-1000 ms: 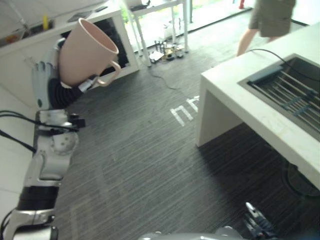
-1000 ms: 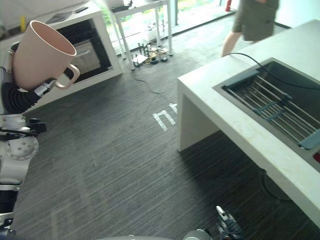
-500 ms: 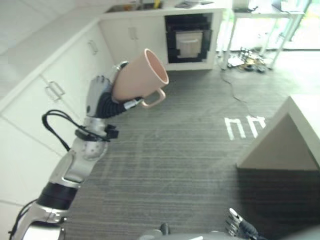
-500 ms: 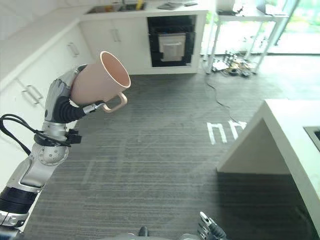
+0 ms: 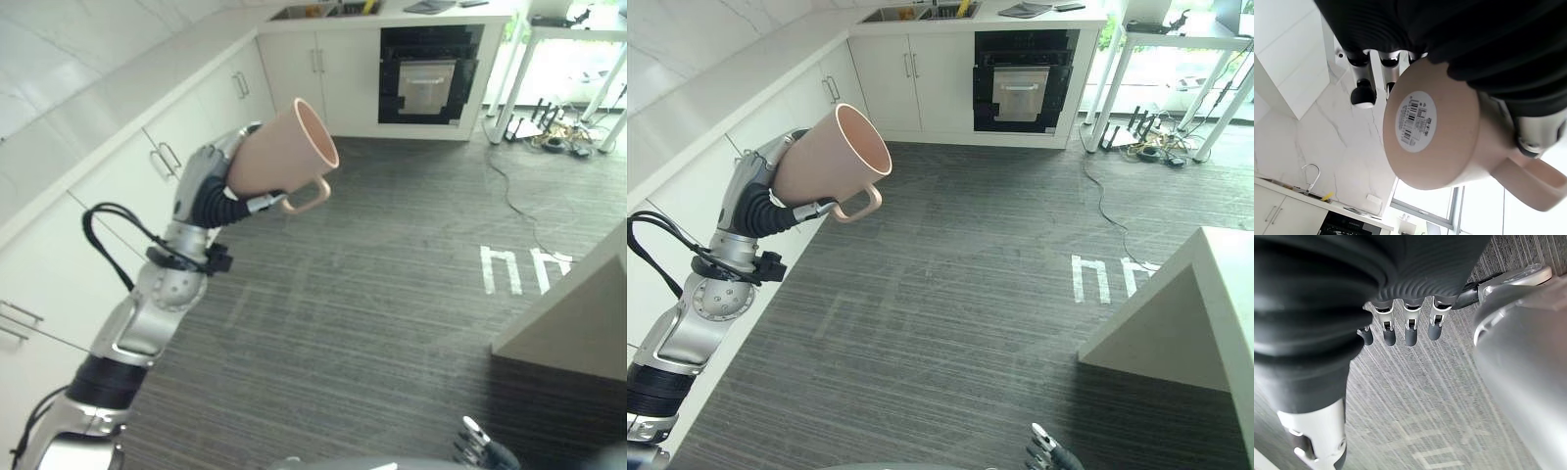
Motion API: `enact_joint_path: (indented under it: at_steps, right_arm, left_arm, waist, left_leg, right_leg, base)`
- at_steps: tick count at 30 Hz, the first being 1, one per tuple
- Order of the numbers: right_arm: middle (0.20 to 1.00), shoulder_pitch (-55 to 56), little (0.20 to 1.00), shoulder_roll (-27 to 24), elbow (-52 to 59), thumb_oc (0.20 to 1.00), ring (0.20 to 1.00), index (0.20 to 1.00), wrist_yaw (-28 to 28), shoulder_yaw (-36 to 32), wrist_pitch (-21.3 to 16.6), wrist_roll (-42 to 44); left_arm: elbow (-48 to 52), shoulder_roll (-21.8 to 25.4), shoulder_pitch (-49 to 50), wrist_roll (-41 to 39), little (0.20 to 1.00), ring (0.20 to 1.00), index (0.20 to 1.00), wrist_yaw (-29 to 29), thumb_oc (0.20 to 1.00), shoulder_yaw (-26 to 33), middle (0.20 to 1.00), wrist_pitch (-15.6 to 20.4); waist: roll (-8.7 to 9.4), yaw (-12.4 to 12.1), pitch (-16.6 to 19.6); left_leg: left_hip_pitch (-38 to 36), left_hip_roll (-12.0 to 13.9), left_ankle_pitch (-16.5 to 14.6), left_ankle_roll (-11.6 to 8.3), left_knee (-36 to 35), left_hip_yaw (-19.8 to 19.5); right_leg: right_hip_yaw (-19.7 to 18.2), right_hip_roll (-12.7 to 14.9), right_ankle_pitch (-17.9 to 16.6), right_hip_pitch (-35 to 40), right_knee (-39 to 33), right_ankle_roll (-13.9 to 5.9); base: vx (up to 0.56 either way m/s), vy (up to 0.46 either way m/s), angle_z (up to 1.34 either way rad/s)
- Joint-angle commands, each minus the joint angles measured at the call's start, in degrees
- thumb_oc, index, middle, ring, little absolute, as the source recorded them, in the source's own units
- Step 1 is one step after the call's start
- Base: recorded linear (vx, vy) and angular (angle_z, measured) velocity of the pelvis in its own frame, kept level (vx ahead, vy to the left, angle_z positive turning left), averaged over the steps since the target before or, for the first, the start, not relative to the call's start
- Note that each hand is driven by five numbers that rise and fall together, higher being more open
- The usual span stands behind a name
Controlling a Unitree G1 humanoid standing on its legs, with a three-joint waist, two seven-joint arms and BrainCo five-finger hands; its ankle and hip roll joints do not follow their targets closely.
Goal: Place the dishes in the dishwasher.
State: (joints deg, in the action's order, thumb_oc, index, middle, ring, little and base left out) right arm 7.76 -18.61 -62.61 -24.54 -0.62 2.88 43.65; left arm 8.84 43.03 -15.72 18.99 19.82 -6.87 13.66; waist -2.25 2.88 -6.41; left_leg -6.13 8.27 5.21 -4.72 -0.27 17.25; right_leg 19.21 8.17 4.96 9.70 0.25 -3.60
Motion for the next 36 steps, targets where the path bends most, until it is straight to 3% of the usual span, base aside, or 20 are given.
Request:
enact_joint_path:
  at_steps: [1,11,12,14,20,22,24,25,27,28,29,32,33,35,36]
  right_arm:
    - [1.000,-1.7,1.000,1.1,-1.7,1.000,1.000,1.000,-2.0,0.7,-1.2,-0.9]
    - [1.000,-0.9,1.000,1.4,-2.8,1.000,1.000,1.000,-2.4,1.1,-2.3,-4.2]
    - [1.000,-3.8,1.000,-2.3,2.9,1.000,1.000,1.000,-4.1,3.7,-0.7,-2.4]
    - [1.000,-4.0,1.000,-1.4,2.6,1.000,1.000,1.000,-3.9,4.1,-2.1,0.7]
    - [1.000,-4.1,1.000,0.3,1.7,1.000,1.000,1.000,-1.7,3.9,-5.4,-1.9]
    - [1.000,-4.1,1.000,0.4,2.5,1.000,1.000,1.000,-0.6,3.4,-6.0,-3.2]
    - [1.000,-4.0,1.000,0.2,3.5,1.000,1.000,1.000,1.1,3.9,-4.9,-5.7]
    - [1.000,-4.2,1.000,-0.4,4.2,1.000,1.000,1.000,2.8,4.5,-3.8,-6.4]
    - [1.000,-4.7,1.000,-1.1,4.0,1.000,1.000,1.000,3.6,4.9,-3.1,-6.2]
    - [1.000,-5.1,1.000,-1.7,2.9,1.000,1.000,1.000,3.1,4.9,-3.2,-6.1]
    - [1.000,-5.3,1.000,-2.0,2.2,1.000,1.000,1.000,2.4,4.9,-3.6,-6.8]
    - [1.000,-5.9,1.000,-2.4,0.3,1.000,1.000,1.000,0.4,5.1,-6.3,-13.0]
    - [1.000,-5.9,1.000,-2.5,0.6,1.000,1.000,1.000,1.2,7.2,-6.6,-14.9]
    - [1.000,-5.4,1.000,-2.7,1.0,1.000,1.000,1.000,1.8,7.6,-5.7,-12.1]
    - [1.000,-4.9,1.000,-2.9,1.3,1.000,1.000,1.000,2.0,7.3,-5.3,-10.8]
  left_arm:
    - [0.4,0.5,-5.8,-1.2,0.200,0.200,0.200,1.3,0.200,3.8,0.200,0.8]
    - [0.6,-0.5,-4.3,-0.3,0.200,0.200,0.200,1.4,0.200,3.7,0.200,0.4]
    - [-4.8,6.1,-5.6,-1.7,0.200,0.200,0.200,3.5,0.200,2.3,0.200,1.1]
    - [-2.9,4.6,-5.1,-0.5,0.200,0.200,0.200,2.7,0.200,2.2,0.200,-0.9]
    - [-5.2,4.6,-6.5,-2.9,0.200,0.200,0.200,-0.9,0.200,1.8,0.200,-4.4]
    - [-5.0,4.7,-7.0,-3.3,0.200,0.200,0.200,-1.4,0.200,1.2,0.200,-7.8]
    - [-5.8,5.2,-7.2,-4.6,0.200,0.200,0.200,-0.1,0.200,0.8,0.200,-10.0]
    - [-6.9,5.8,-6.9,-5.8,0.200,0.200,0.200,0.9,0.200,1.0,0.200,-9.6]
    - [-7.8,6.4,-6.5,-6.4,0.200,0.200,0.200,1.0,0.200,1.8,0.200,-8.1]
    - [-8.6,7.0,-6.4,-6.0,0.200,0.200,0.200,-0.4,0.200,2.3,0.200,-7.2]
    - [-8.8,7.2,-6.5,-5.8,0.200,0.200,0.200,-1.2,0.200,2.5,0.200,-7.1]
    - [-8.6,8.0,-5.8,-4.6,0.200,0.200,0.200,-3.3,0.200,3.4,0.200,-7.1]
    - [-7.6,8.0,-4.3,-4.4,0.200,0.200,0.200,-3.1,0.200,3.8,0.200,-7.3]
    - [-6.9,7.0,-3.9,-4.0,0.200,0.200,0.200,-2.6,0.200,4.0,0.200,-7.4]
    - [-6.8,6.4,-3.7,-3.6,0.200,0.200,0.200,-2.5,0.200,4.0,0.200,-7.0]
  waist:
    - [1.05,0.1,-0.3]
    - [1.21,0.0,-0.3]
    - [1.32,-0.4,-1.9]
    - [1.17,-0.9,-1.9]
    - [0.59,-0.2,-0.7]
    - [0.52,0.5,-0.3]
    - [1.09,0.9,-0.5]
    - [1.88,0.5,-1.0]
    - [2.75,-0.6,-2.2]
    - [2.78,-1.4,-3.0]
    - [2.50,-1.7,-3.3]
    - [1.74,-2.8,-4.0]
    - [0.68,-4.2,-4.5]
    - [1.08,-4.6,-4.9]
    - [1.26,-4.3,-5.0]
  left_leg:
    - [1.4,1.0,-8.7,-2.10,6.0,-0.5]
    - [1.2,-1.0,-10.2,-1.37,7.0,-3.0]
    - [3.2,-6.8,-11.5,1.95,9.5,-6.8]
    - [2.5,-6.7,-11.2,1.90,7.0,-7.5]
    - [0.1,-5.6,-10.6,1.52,3.3,-6.5]
    - [0.0,-4.7,-10.2,1.02,3.5,-5.6]
    - [1.2,-6.0,-12.2,1.22,8.9,-6.0]
    - [4.5,-6.8,-13.0,1.41,16.0,-6.0]
    - [11.8,-7.0,-10.7,0.93,28.8,-6.6]
    - [15.8,-6.6,-8.0,0.33,32.7,-7.5]
    - [17.2,-6.3,-7.2,0.16,33.2,-8.0]
    - [16.8,-5.0,-5.0,0.26,25.9,-8.7]
    - [17.4,-1.0,2.4,-1.54,13.1,-10.3]
    - [19.0,2.1,6.1,-2.43,9.0,-9.9]
    - [19.6,3.8,6.7,-2.96,8.5,-7.8]
  right_leg:
    - [-2.1,1.1,-3.7,-3.0,-2.7,-4.11]
    - [-4.2,1.1,-3.0,-2.2,-2.0,-3.94]
    - [-8.6,-3.2,-0.4,-4.5,3.4,-2.04]
    - [-7.4,-2.6,-1.0,-4.4,1.7,-2.50]
    - [-7.6,-3.2,-0.6,-3.9,1.1,-3.01]
    - [-7.8,-4.4,0.4,-3.9,1.8,-2.55]
    - [-9.1,-5.0,1.0,-4.2,2.7,-1.76]
    - [-9.3,-4.9,1.2,-3.9,2.9,-0.96]
    - [-9.4,-4.9,0.9,-3.3,2.9,0.35]
    - [-9.8,-5.4,0.8,-2.8,2.8,1.00]
    - [-9.9,-5.9,0.9,-2.7,2.9,1.16]
    - [-10.4,-6.9,1.6,-1.6,3.0,1.03]
    - [-11.2,-7.6,2.4,0.5,2.4,0.79]
    - [-10.8,-6.5,2.4,1.5,2.3,0.69]
    - [-9.4,-5.6,3.0,1.9,2.8,0.52]
  base:
    - [0.05,0.033,0.06]
    - [0.05,0.027,0.01]
    - [0.03,0.008,-0.04]
    - [0.04,-0.007,-0.07]
    - [0.08,-0.103,-0.10]
    - [0.04,-0.170,-0.02]
    - [0.04,-0.148,-0.06]
    - [0.02,-0.181,-0.07]
    - [0.02,-0.161,-0.10]
    - [0.07,-0.078,-0.18]
    - [0.19,-0.018,-0.25]
    - [0.32,0.135,-0.30]
    - [0.52,0.273,-0.32]
    - [0.50,0.319,-0.16]
    - [0.40,0.330,-0.19]
